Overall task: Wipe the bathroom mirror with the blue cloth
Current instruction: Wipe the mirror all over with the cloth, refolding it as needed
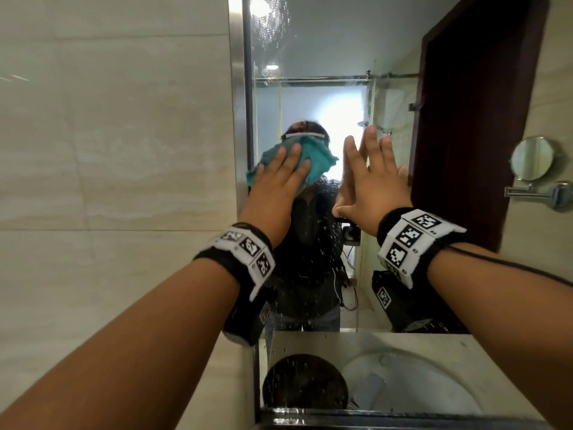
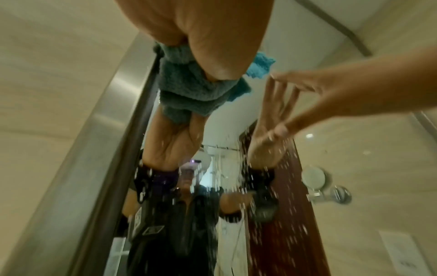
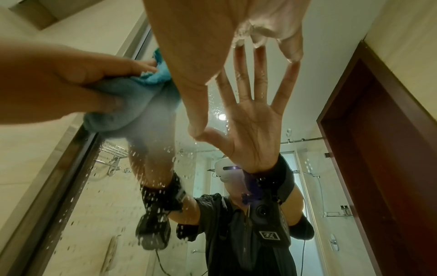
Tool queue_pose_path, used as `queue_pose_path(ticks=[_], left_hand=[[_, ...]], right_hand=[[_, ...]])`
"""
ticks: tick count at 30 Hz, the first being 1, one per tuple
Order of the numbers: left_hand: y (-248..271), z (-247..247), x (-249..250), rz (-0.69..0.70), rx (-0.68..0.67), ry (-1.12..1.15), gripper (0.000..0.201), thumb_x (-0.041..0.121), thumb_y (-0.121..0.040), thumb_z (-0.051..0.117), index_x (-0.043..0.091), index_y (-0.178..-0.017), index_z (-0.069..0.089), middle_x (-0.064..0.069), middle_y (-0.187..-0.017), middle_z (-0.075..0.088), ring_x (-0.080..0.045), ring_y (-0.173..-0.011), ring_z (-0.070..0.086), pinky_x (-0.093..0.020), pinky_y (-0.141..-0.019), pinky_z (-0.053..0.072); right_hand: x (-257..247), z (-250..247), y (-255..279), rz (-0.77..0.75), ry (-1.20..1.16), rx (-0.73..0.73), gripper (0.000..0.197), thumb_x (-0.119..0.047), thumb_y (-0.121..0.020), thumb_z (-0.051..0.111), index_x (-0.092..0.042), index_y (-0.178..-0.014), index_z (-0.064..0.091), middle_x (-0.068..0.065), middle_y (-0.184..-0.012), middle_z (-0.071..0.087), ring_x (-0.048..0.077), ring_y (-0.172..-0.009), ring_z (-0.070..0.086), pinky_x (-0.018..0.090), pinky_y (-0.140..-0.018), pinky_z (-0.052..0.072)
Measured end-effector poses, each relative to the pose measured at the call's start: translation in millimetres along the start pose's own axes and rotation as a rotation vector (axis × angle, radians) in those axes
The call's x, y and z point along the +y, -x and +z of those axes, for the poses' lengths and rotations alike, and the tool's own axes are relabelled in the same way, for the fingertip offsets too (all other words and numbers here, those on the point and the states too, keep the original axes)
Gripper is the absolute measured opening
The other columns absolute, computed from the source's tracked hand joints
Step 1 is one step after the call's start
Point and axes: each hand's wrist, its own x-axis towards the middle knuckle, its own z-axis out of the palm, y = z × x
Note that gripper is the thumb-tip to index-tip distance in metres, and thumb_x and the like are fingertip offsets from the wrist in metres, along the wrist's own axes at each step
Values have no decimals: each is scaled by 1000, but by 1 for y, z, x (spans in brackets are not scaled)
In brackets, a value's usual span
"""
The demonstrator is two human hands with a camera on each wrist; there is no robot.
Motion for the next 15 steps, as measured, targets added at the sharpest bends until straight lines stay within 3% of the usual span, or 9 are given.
queue_pose_path(ticks=[4, 9, 11, 15], left_hand=[[6, 6, 2, 47, -57, -30, 78, 2, -92, 49, 26, -151, 3, 3, -158, -14, -16, -145, -14, -39, -116, -6], [-18, -22, -12, -34, 64, 74, 70, 4, -92, 53, 18, -150, 17, -4, -159, -2, -23, -146, -4, -36, -118, 0], [-18, -18, -6, -61, 85, 63, 72, 2, -91, 53, 16, -150, 16, -7, -159, -4, -25, -146, -5, -42, -119, 1], [12, 11, 12, 41, -37, -43, 77, -1, -92, 47, 21, -151, 4, -2, -158, -13, -22, -145, -14, -40, -114, -10]], right_hand=[[0, -1, 0, -4, 4, -14, 117, -39, -74, 75, -27, -148, -15, 1, -151, -31, 26, -141, -22, 59, -112, 8], [2, 2, -2, -17, -7, -4, 116, -39, -74, 75, -27, -148, -15, 1, -152, -30, 27, -141, -22, 60, -111, 8], [2, 2, -2, -19, -4, -8, 116, -39, -75, 75, -27, -148, -15, 2, -152, -30, 27, -141, -22, 60, -111, 8], [2, 2, -2, -26, -20, 0, 114, -40, -75, 73, -26, -148, -13, 2, -152, -30, 27, -141, -22, 60, -112, 8]])
